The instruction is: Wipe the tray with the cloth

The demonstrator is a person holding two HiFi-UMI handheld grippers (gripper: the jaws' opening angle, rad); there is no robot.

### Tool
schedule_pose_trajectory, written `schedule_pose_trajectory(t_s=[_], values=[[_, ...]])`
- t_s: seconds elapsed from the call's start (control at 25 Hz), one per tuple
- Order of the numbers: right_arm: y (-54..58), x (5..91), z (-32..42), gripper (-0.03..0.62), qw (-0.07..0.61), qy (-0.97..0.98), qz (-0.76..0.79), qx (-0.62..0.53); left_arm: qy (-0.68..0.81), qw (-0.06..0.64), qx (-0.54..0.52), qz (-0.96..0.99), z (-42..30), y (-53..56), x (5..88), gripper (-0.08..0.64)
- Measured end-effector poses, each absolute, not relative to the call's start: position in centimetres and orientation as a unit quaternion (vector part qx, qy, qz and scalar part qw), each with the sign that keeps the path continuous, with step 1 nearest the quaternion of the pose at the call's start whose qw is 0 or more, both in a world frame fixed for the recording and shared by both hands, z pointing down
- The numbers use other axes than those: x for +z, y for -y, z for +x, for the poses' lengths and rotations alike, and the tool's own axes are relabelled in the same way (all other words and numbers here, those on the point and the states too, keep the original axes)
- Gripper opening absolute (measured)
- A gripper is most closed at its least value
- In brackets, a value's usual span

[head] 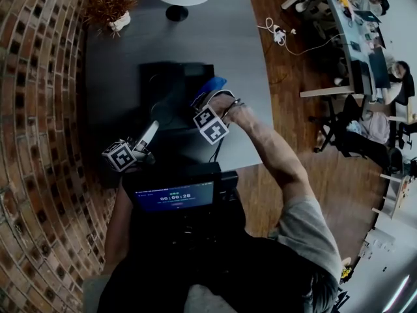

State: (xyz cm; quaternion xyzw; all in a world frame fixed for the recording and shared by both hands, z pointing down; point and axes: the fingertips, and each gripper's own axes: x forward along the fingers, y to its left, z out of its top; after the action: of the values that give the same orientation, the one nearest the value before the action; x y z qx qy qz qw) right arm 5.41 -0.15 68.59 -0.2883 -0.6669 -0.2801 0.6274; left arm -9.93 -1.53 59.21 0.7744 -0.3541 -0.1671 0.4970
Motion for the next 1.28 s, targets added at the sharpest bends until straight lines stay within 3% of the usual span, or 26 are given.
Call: schedule_pose_trajectory(t_s=[0.16, 0.4, 0.52, 0.72, 0.92, 1.0, 1.16, 1.28], values=[[1.7, 68.4, 7.7, 0.135, 0.679, 0.602, -0.303, -0.292, 0.358, 0.501, -0.171, 0.769, -10.0, 1.7, 59.2, 0.238], [13.8, 67.7, 5.3, 0.137, 0.691, 0.696, 0.075, -0.177, 0.356, 0.503, -0.164, 0.770, -10.2, 1.3, 59.6, 0.238], [16.9, 68.0, 5.3, 0.137, 0.697, 0.688, 0.153, -0.134, 0.360, 0.502, -0.166, 0.768, -10.2, 1.4, 59.2, 0.238], [13.3, 69.2, 6.4, 0.133, 0.750, 0.653, 0.065, -0.086, 0.356, 0.507, -0.164, 0.768, -9.8, 1.4, 59.0, 0.238], [16.5, 68.5, 5.8, 0.133, 0.719, 0.678, 0.111, -0.104, 0.357, 0.505, -0.165, 0.768, -10.1, 1.4, 59.4, 0.238], [14.0, 69.0, 6.3, 0.132, 0.736, 0.666, 0.042, -0.112, 0.352, 0.504, -0.165, 0.771, -10.0, 1.4, 59.5, 0.238], [4.9, 69.2, 7.4, 0.133, 0.754, 0.646, -0.121, -0.003, 0.351, 0.506, -0.179, 0.767, -10.1, 1.8, 59.0, 0.238], [3.1, 69.3, 7.4, 0.133, 0.729, 0.666, -0.106, 0.117, 0.351, 0.503, -0.183, 0.768, -9.9, 2.0, 58.6, 0.238]])
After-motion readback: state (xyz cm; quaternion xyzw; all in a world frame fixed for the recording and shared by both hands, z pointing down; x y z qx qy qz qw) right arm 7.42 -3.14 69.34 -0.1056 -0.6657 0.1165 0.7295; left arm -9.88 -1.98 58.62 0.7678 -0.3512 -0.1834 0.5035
